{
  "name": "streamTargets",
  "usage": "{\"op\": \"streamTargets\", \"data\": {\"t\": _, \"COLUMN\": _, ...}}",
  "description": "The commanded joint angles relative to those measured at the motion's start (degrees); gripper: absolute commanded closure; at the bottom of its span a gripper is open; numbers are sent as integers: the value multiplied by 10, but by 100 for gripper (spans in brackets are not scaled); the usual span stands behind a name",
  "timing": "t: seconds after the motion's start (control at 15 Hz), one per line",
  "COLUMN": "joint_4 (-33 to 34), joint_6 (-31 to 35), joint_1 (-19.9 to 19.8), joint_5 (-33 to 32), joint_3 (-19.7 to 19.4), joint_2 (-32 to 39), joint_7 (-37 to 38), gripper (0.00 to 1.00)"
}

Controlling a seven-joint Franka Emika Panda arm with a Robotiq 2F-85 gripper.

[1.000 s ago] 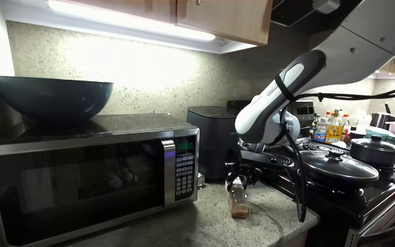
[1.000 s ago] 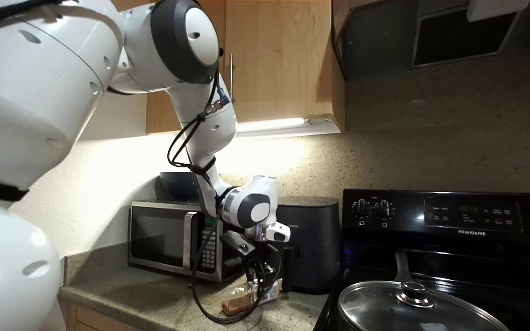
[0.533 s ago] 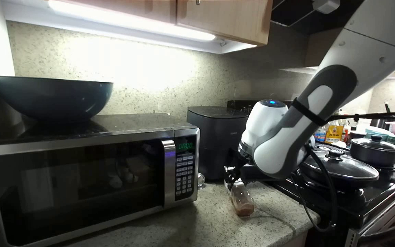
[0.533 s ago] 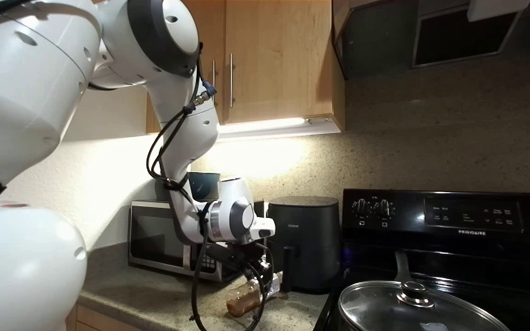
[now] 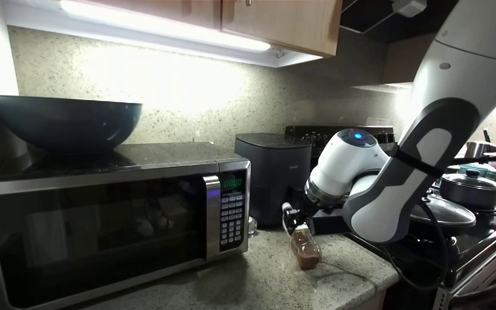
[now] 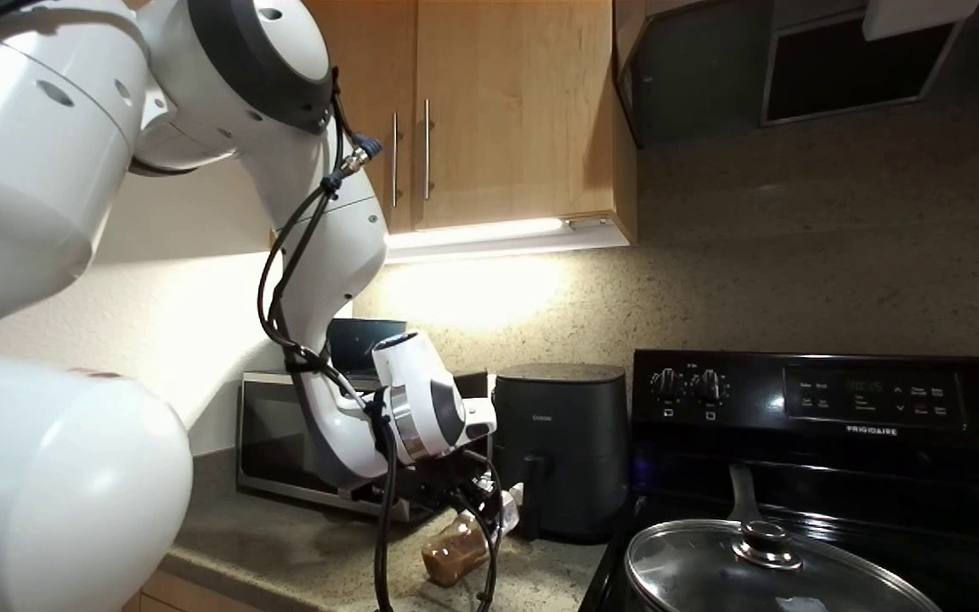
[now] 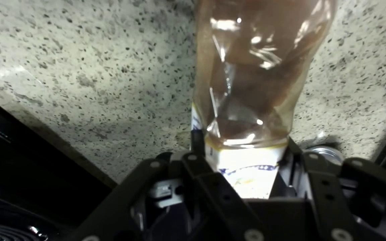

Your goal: Pick up the bottle and put it on the counter

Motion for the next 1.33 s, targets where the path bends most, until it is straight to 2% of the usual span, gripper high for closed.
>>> {"op": "streamTargets", "data": {"t": 0.0, "joint_4": 0, "joint_6": 0, "joint_1": -1, "joint_5": 0, "joint_3": 1, "joint_2": 0, "joint_7": 0, "gripper": 47}}
{"op": "streamTargets", "data": {"t": 0.07, "joint_4": 0, "joint_6": 0, "joint_1": -2, "joint_5": 0, "joint_3": 2, "joint_2": 0, "joint_7": 0, "gripper": 72}}
{"op": "streamTargets", "data": {"t": 0.13, "joint_4": 8, "joint_6": 21, "joint_1": 41, "joint_5": -5, "joint_3": -48, "joint_2": 20, "joint_7": 15, "gripper": 72}}
{"op": "streamTargets", "data": {"t": 0.2, "joint_4": 42, "joint_6": 71, "joint_1": 92, "joint_5": -23, "joint_3": -121, "joint_2": 75, "joint_7": 37, "gripper": 72}}
{"op": "streamTargets", "data": {"t": 0.27, "joint_4": 36, "joint_6": 88, "joint_1": 120, "joint_5": -16, "joint_3": -149, "joint_2": 92, "joint_7": 33, "gripper": 72}}
{"op": "streamTargets", "data": {"t": 0.47, "joint_4": -11, "joint_6": 170, "joint_1": 263, "joint_5": 48, "joint_3": -266, "joint_2": 161, "joint_7": 39, "gripper": 72}}
{"op": "streamTargets", "data": {"t": 0.6, "joint_4": -40, "joint_6": 224, "joint_1": 321, "joint_5": 101, "joint_3": -308, "joint_2": 210, "joint_7": 41, "gripper": 72}}
{"op": "streamTargets", "data": {"t": 0.67, "joint_4": -12, "joint_6": 151, "joint_1": 361, "joint_5": 142, "joint_3": -321, "joint_2": 183, "joint_7": 16, "gripper": 72}}
{"op": "streamTargets", "data": {"t": 0.73, "joint_4": -15, "joint_6": 154, "joint_1": 389, "joint_5": 174, "joint_3": -336, "joint_2": 208, "joint_7": 26, "gripper": 72}}
{"op": "streamTargets", "data": {"t": 0.8, "joint_4": -12, "joint_6": 146, "joint_1": 410, "joint_5": 236, "joint_3": -338, "joint_2": 219, "joint_7": -1, "gripper": 72}}
{"op": "streamTargets", "data": {"t": 0.87, "joint_4": -15, "joint_6": 142, "joint_1": 400, "joint_5": 280, "joint_3": -311, "joint_2": 193, "joint_7": -41, "gripper": 72}}
{"op": "streamTargets", "data": {"t": 0.93, "joint_4": -26, "joint_6": 140, "joint_1": 373, "joint_5": 305, "joint_3": -278, "joint_2": 164, "joint_7": -86, "gripper": 47}}
{"op": "streamTargets", "data": {"t": 1.0, "joint_4": -18, "joint_6": 140, "joint_1": 384, "joint_5": 332, "joint_3": -277, "joint_2": 168, "joint_7": -98, "gripper": 47}}
{"op": "streamTargets", "data": {"t": 1.13, "joint_4": -11, "joint_6": 140, "joint_1": 388, "joint_5": 346, "joint_3": -276, "joint_2": 172, "joint_7": -103, "gripper": 47}}
{"op": "streamTargets", "data": {"t": 1.2, "joint_4": -11, "joint_6": 140, "joint_1": 386, "joint_5": 346, "joint_3": -276, "joint_2": 172, "joint_7": -103, "gripper": 72}}
{"op": "streamTargets", "data": {"t": 1.27, "joint_4": -6, "joint_6": 159, "joint_1": 406, "joint_5": 392, "joint_3": -291, "joint_2": 224, "joint_7": -103, "gripper": 72}}
